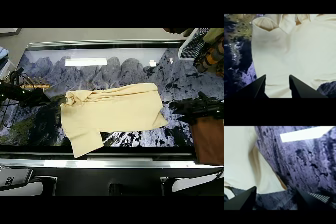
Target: Fold the clothes and pants, and hang the long-sleeved shirts on hangers.
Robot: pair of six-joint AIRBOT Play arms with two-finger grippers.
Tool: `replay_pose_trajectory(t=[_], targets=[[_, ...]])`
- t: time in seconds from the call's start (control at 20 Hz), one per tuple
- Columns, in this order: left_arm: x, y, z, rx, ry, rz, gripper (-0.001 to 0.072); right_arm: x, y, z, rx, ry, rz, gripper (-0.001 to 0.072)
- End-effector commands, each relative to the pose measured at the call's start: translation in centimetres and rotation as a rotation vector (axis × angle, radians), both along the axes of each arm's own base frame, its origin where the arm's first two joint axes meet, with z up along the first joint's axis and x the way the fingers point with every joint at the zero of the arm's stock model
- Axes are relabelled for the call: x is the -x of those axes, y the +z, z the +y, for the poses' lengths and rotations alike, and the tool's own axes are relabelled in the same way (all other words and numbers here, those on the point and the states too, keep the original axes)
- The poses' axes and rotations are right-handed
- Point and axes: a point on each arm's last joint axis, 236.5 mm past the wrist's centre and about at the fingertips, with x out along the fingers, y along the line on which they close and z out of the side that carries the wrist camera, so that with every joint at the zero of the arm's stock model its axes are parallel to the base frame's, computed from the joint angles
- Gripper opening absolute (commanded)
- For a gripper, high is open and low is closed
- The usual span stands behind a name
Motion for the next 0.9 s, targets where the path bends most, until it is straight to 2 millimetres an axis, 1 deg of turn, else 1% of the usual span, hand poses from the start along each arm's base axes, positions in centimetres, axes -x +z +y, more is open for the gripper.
replay_pose_trajectory(t=[0.0, 0.2, 0.35, 0.45, 0.55, 0.65, 0.75, 0.85], targets=[[0.3, -0.1, 0.0, -0.001, -0.002, 0.005, 0.0328, 0.4, -1.3, 1.3, -0.045, 0.014, -0.021, 0.0555], [0.3, -0.1, 0.0, -0.001, -0.003, 0.005, 0.0328, 0.6, -1.5, 2.3, -0.036, 0.051, -0.014, 0.0555], [0.3, -0.1, 0.0, -0.001, -0.003, 0.005, 0.0328, 0.7, -1.8, 3.9, -0.03, 0.095, 0.0, 0.0555], [0.3, -0.1, 0.0, -0.001, -0.003, 0.005, 0.0328, 1.0, -2.4, 4.7, 0.006, 0.136, 0.024, 0.0555], [0.3, -0.2, 0.1, -0.004, -0.003, 0.005, 0.0328, 2.0, -3.6, 4.8, 0.074, 0.174, 0.09, 0.0555], [0.4, -0.3, 0.2, -0.012, -0.003, 0.008, 0.0328, 2.8, -4.4, 4.2, 0.134, 0.188, 0.139, 0.0551], [0.4, -0.3, 0.2, -0.012, -0.003, 0.008, 0.0328, 2.8, -4.5, 3.9, 0.14, 0.181, 0.143, 0.0533], [0.4, -0.3, 0.2, -0.012, -0.003, 0.007, 0.0328, 3.1, -4.5, 3.8, 0.143, 0.186, 0.156, 0.0533]])
